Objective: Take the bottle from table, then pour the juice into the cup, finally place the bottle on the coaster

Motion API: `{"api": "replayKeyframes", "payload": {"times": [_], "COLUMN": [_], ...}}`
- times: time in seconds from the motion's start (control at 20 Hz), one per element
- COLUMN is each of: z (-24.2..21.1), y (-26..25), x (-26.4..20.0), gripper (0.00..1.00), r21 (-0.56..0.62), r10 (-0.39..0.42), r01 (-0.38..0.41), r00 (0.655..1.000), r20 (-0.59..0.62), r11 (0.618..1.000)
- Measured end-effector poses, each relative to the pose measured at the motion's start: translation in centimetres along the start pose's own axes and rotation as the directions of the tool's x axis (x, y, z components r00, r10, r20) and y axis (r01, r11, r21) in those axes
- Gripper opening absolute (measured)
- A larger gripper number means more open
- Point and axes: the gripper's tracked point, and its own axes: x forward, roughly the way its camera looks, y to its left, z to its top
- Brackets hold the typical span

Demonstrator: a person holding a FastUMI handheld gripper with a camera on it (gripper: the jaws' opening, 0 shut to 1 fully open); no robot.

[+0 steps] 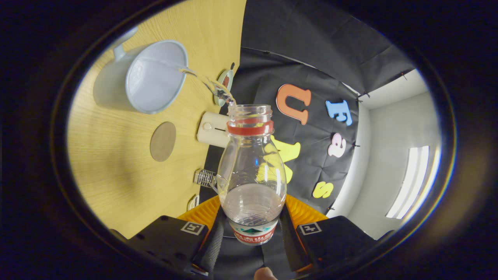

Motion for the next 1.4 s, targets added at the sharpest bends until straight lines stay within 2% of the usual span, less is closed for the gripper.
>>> {"api": "replayKeyframes", "payload": {"times": [0.95,1.4], "z": [0.0,0.2], "y": [-3.8,-6.6], "x": [1.5,1.6], "gripper": [0.73,0.73], "r21": [-0.106,-0.168], "r10": [-0.016,-0.052], "r01": [0.017,0.057], "r00": [1.000,0.998], "r20": [0.017,0.036], "r11": [0.994,0.984]}}
